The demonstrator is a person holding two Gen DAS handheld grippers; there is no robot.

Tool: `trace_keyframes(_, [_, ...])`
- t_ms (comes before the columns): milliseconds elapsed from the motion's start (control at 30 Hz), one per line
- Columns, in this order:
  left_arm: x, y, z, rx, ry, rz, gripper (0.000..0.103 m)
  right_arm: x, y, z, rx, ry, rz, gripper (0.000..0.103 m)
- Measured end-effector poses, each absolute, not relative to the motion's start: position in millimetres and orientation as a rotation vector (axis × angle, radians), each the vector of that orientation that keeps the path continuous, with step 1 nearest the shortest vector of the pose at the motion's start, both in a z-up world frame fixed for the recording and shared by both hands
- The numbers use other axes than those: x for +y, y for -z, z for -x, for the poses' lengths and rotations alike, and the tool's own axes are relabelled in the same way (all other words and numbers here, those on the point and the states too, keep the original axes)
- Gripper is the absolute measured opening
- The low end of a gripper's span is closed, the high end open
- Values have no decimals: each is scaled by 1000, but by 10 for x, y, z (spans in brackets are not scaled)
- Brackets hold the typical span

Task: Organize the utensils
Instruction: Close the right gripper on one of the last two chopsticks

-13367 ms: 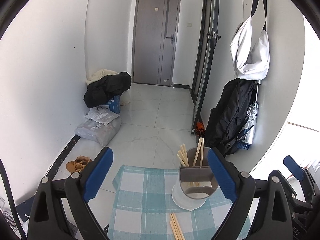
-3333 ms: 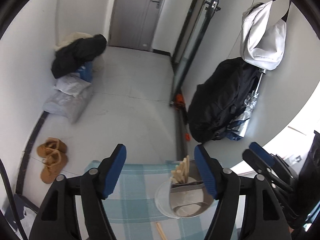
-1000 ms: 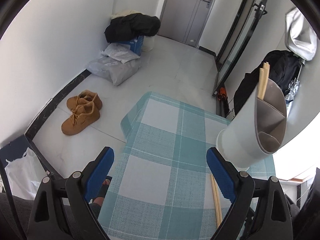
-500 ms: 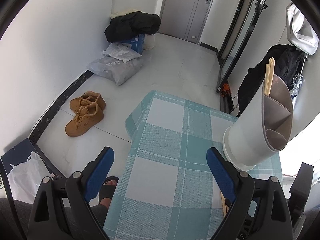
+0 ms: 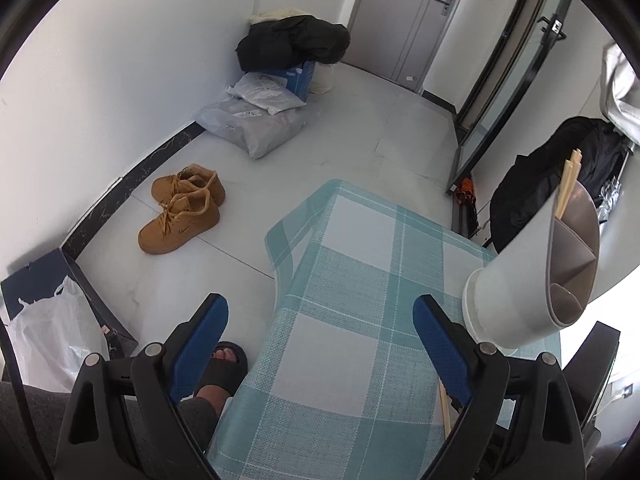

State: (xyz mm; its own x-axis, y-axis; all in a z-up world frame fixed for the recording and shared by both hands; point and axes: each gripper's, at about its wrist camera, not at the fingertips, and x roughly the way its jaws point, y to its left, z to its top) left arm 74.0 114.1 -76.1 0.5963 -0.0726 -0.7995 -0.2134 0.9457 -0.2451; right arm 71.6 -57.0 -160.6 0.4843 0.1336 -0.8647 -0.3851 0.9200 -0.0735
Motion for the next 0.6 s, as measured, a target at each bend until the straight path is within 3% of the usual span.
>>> trace_keyframes(167, [1223, 829, -747, 950, -118, 333, 91, -497, 1585, -806, 1022, -345, 233, 24])
trace_keyframes(267, [1247, 866, -758, 953, -125, 334, 91, -461, 1570, -783, 1042, -356, 226, 6])
trace_keyframes(600, [1093, 894, -737, 961, -95, 275, 91, -724, 1294, -636, 980, -351, 107, 5])
